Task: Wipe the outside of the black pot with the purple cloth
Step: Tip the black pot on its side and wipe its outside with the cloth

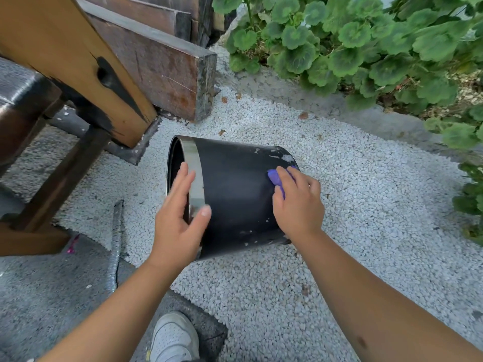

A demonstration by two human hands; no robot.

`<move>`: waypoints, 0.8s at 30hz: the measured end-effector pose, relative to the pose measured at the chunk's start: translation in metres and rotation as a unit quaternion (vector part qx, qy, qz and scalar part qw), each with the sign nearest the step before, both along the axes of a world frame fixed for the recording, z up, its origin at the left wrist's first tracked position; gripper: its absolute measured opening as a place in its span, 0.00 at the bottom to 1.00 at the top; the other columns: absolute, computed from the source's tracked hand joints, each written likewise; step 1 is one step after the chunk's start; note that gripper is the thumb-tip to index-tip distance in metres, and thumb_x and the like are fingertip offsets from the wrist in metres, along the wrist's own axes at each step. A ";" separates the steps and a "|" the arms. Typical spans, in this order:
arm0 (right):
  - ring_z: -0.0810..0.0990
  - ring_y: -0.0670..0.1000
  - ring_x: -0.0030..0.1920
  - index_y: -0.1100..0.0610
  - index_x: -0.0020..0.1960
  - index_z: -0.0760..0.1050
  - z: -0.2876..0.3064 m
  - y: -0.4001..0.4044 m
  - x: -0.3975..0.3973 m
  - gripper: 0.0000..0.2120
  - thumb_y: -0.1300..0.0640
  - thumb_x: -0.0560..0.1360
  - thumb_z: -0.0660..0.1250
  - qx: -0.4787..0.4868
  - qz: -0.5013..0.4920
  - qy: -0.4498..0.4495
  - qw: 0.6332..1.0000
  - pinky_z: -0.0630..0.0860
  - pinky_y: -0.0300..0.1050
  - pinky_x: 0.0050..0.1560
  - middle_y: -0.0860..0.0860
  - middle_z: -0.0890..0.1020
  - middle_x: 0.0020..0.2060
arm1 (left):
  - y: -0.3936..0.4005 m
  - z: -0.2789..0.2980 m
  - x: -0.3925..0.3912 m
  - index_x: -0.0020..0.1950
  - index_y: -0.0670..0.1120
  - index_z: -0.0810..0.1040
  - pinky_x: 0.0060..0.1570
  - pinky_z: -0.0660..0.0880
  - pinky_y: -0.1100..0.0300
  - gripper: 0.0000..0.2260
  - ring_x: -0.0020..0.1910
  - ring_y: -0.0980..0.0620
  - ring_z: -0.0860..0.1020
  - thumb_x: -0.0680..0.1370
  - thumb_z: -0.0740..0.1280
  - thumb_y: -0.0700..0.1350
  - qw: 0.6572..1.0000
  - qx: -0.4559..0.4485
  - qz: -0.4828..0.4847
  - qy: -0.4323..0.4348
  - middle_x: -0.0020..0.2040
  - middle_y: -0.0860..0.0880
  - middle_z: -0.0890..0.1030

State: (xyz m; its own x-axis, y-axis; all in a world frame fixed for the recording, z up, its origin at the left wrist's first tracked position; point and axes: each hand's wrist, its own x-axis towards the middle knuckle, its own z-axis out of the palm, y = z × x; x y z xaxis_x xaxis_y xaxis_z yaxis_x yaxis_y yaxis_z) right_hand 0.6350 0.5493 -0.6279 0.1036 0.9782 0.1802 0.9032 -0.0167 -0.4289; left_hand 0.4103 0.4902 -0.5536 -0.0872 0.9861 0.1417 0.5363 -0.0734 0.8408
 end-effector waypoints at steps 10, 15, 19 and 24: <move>0.73 0.55 0.64 0.55 0.65 0.77 0.018 0.006 -0.012 0.18 0.55 0.75 0.64 0.003 0.057 0.128 0.990 0.62 0.43 0.68 0.51 0.78 0.64 | -0.014 -0.009 0.009 0.81 0.57 0.45 0.46 0.77 0.66 0.41 0.77 0.50 0.63 0.77 0.64 0.36 0.994 -0.029 -0.103 0.002 0.80 0.60 0.37; 0.76 0.49 0.60 0.51 0.64 0.76 0.070 0.023 -0.041 0.18 0.57 0.75 0.64 0.003 0.013 0.324 0.946 0.72 0.50 0.64 0.46 0.80 0.61 | 0.006 0.006 0.030 0.81 0.55 0.47 0.58 0.73 0.67 0.42 0.79 0.44 0.53 0.76 0.66 0.30 0.995 -0.036 -0.088 0.013 0.80 0.63 0.40; 0.76 0.53 0.60 0.50 0.65 0.78 0.097 0.012 -0.073 0.20 0.54 0.74 0.62 0.079 0.133 0.241 0.958 0.71 0.46 0.63 0.47 0.80 0.62 | 0.023 0.026 0.042 0.80 0.45 0.56 0.74 0.62 0.60 0.36 0.77 0.60 0.58 0.75 0.65 0.30 0.998 -0.016 -0.062 0.003 0.81 0.49 0.56; 0.75 0.54 0.59 0.43 0.62 0.78 0.090 0.023 -0.075 0.17 0.47 0.75 0.64 -0.011 0.170 0.173 0.970 0.75 0.49 0.57 0.43 0.79 0.61 | 0.018 0.039 0.036 0.81 0.44 0.50 0.78 0.53 0.57 0.41 0.79 0.59 0.54 0.70 0.65 0.37 0.980 -0.130 -0.085 -0.122 0.81 0.51 0.55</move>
State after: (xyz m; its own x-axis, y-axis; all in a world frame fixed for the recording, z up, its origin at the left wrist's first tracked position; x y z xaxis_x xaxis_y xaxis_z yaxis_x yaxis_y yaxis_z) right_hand 0.5603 0.5720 -0.5377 -0.1746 0.9699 0.1700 0.6610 0.2434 -0.7098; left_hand 0.4462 0.5086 -0.5148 0.0811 0.9893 -0.1211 0.3155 0.0898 0.9447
